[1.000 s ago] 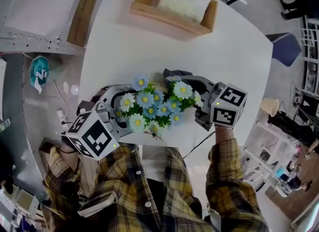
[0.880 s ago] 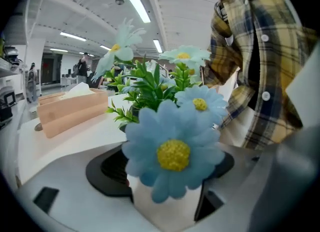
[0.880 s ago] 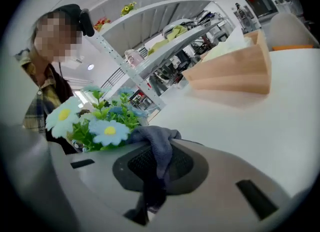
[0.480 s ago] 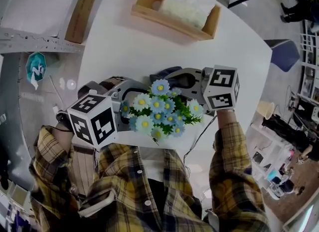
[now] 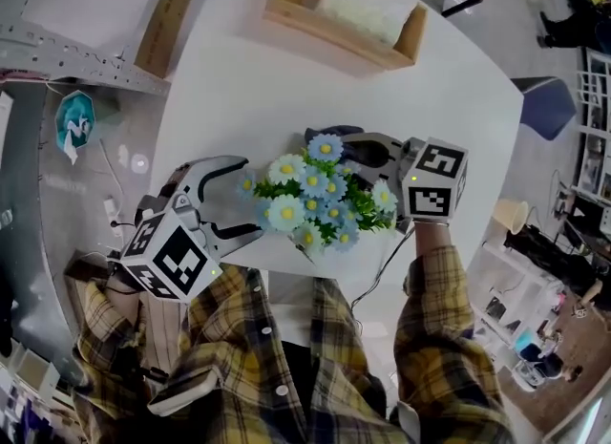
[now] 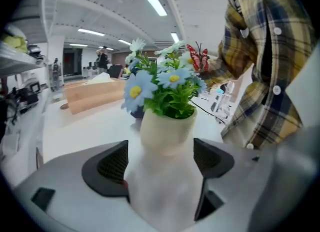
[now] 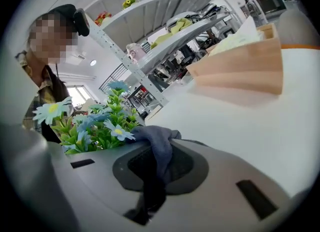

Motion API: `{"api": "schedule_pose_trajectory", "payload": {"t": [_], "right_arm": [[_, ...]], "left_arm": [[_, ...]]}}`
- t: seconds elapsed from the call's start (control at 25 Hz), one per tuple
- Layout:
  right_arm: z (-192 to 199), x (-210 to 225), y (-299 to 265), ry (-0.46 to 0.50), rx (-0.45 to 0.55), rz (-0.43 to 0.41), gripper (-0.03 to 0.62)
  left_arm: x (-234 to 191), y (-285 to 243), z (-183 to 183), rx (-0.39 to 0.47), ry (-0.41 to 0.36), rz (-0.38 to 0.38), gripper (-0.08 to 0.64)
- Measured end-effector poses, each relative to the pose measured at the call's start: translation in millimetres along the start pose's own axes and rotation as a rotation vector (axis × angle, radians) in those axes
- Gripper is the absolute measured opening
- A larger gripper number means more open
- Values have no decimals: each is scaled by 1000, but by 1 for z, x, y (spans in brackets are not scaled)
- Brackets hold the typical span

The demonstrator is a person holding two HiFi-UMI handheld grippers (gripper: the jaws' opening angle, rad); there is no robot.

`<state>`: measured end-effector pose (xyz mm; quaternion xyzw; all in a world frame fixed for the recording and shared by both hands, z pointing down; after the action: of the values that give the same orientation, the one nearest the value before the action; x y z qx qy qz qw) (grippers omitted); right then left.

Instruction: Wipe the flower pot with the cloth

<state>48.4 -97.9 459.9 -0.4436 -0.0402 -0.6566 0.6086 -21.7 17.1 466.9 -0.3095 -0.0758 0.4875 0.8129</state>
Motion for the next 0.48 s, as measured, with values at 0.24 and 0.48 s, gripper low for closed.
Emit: {"api": "schedule_pose_trajectory", "payload": {"t": [0.24,0.48], "right_arm": [[22,-7,28,-135,206,240,23],[59,-32,49,-346,425,450,23]], "left_arm": [[49,12,16,32,245,-135,396],[71,12,3,97,362,-192,396]]}}
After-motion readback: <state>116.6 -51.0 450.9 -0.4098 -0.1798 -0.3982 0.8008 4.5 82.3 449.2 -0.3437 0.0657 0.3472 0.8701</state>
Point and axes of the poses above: the fingertips, and each gripper's own axes: y backward along the fingers, x to its right, z out of its underside, the point moved 2 cm from there along y, backward along the fingers
